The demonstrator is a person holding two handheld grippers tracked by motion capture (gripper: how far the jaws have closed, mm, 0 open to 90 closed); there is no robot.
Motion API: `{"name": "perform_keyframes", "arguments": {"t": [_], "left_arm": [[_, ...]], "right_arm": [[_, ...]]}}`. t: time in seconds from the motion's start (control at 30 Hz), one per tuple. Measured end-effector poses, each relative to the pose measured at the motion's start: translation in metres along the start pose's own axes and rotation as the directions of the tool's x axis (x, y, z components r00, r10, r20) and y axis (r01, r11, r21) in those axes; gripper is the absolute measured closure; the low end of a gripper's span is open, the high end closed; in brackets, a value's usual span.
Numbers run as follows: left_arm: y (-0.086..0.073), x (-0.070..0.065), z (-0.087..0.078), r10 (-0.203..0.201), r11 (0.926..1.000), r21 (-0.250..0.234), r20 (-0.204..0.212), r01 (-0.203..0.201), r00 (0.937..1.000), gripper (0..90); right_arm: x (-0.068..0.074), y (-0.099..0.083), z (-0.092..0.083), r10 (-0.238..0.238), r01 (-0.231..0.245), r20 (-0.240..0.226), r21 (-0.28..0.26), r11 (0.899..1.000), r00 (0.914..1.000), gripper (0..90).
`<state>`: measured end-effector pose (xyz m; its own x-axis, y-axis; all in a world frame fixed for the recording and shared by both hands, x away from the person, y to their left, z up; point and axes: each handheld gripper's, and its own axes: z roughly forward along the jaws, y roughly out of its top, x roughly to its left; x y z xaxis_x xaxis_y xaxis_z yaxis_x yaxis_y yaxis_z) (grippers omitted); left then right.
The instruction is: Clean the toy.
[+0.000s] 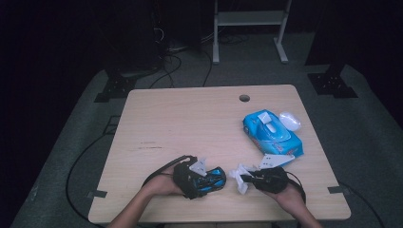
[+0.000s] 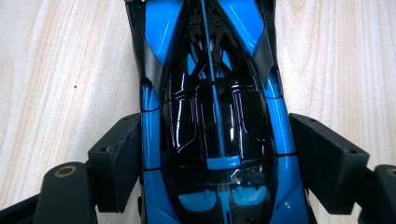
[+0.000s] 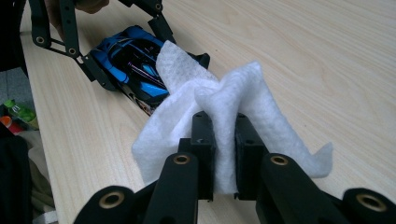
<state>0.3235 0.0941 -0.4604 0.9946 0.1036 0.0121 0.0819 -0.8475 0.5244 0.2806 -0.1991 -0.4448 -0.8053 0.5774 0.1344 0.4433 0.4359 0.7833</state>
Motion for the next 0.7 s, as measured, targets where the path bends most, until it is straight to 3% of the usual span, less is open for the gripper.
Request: {"name": "perform_keyframes", "arguments": {"t": [0.03, 0.07, 0.17, 0.33, 0.47, 0.6, 0.63, 0.7], "left_arm": [[0.0004, -0.0019, -0.0020, 0.023, 0.9997, 0.003, -0.032, -0.022, 0.9992, 25.0], [0.0005, -0.0021, -0.0026, 0.021, 0.9998, 0.000, -0.035, -0.021, 0.9992, 25.5], [0.0003, -0.0011, -0.0024, -0.002, 1.0000, -0.003, -0.025, 0.002, 0.9997, 25.9], [0.0013, -0.0009, -0.0025, -0.004, 1.0000, -0.004, -0.030, 0.004, 0.9995, 26.0], [0.0036, 0.0003, -0.0068, -0.013, 0.9991, -0.041, -0.023, 0.012, 0.9997, 26.5], [0.0056, -0.0001, -0.0061, 0.004, 0.9999, -0.012, -0.034, -0.004, 0.9994, 26.6], [0.0054, 0.0016, -0.0055, -0.021, 0.9998, -0.005, -0.014, 0.021, 0.9997, 26.6], [0.0055, 0.0015, -0.0050, -0.022, 0.9998, 0.001, -0.017, 0.022, 0.9996, 26.5]], "right_arm": [[-0.0002, -0.0001, -0.0004, 0.000, 0.000, 0.000, -0.003, 1.000, 1.0000, 80.7], [-0.0002, -0.0001, -0.0004, 0.000, 0.000, 0.000, -0.004, 1.000, 1.0000, 80.6], [-0.0011, -0.0001, -0.0009, -0.001, 0.001, 0.002, -0.009, 1.000, 1.0000, 80.6], [-0.0013, 0.0001, -0.0014, 0.003, -0.003, 0.004, -0.011, 1.000, 1.0000, 80.6], [-0.0016, 0.0004, -0.0021, 0.003, -0.003, 0.005, -0.011, 1.000, 1.0000, 80.7], [-0.0018, 0.0007, -0.0027, 0.003, -0.003, 0.006, -0.016, 1.000, 1.0000, 80.7], [-0.0017, 0.0008, -0.0031, 0.002, -0.001, 0.007, -0.017, 1.000, 1.0000, 80.7], [-0.0020, 0.0008, -0.0033, 0.003, -0.003, 0.007, -0.017, 1.000, 1.0000, 80.7]]}}
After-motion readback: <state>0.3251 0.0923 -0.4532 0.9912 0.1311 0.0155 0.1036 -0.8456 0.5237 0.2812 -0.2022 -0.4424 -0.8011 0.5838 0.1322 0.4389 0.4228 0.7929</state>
